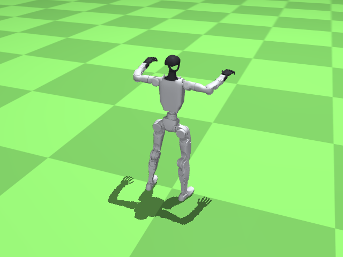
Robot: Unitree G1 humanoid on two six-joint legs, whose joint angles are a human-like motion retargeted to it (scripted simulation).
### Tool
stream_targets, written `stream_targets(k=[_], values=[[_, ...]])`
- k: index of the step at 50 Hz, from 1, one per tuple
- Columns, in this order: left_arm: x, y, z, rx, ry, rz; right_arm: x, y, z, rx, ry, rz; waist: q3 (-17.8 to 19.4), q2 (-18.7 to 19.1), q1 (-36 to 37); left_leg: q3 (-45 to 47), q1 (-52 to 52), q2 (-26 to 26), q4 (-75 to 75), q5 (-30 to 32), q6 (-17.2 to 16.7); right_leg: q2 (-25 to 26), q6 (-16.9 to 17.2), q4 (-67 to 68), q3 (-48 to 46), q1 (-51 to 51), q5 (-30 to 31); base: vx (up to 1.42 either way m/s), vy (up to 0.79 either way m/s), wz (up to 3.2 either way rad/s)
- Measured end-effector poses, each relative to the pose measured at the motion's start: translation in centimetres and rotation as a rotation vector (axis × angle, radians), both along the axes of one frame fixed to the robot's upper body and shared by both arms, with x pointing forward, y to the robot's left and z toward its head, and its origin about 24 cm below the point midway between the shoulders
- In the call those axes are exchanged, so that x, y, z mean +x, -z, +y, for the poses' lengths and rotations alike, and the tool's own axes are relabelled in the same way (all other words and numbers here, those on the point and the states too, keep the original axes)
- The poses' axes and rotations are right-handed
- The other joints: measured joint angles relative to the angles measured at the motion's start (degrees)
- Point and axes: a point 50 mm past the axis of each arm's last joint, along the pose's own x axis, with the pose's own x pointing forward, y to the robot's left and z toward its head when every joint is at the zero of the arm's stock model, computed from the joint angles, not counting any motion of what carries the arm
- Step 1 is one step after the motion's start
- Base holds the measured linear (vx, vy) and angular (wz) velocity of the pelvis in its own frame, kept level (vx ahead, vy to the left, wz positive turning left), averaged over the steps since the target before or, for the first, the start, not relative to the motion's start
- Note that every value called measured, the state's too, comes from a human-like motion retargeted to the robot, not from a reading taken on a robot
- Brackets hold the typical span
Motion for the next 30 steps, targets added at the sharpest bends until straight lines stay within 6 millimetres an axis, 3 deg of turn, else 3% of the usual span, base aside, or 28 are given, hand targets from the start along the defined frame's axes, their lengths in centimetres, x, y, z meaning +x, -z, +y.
stream_targets(k=[8, 10, 30], values=[[-0.3, 0.0, 0.1, -0.006, -0.001, -0.003, -0.2, -0.3, 0.1, -0.004, -0.001, -0.003, 0.18, 0.25, 0.00, 0.00, -0.01, 0.01, 0.01, -0.01, 0.00, 0.01, 0.00, 0.00, 0.00, 0.00, 0.00, 0.00, 0.00, 0.00], [-0.5, -0.2, 0.7, -0.012, -0.049, -0.022, -0.4, -0.4, -0.2, 0.006, 0.021, 0.002, -0.35, 0.16, -0.30, -0.43, -0.51, -0.94, -0.39, 0.16, 1.88, -1.09, -1.69, -0.32, -0.49, -0.32, 0.27, 0.06, 0.12, 0.11], [-1.2, -0.7, 1.3, -0.011, -0.077, -0.057, -0.6, -0.6, -0.4, 0.011, 0.030, -0.012, 0.05, 0.28, -0.43, -0.25, -0.71, -0.96, -0.29, 0.05, 1.85, -1.14, -1.81, -0.07, -0.31, -0.71, 0.20, 0.00, 0.00, 0.00]])
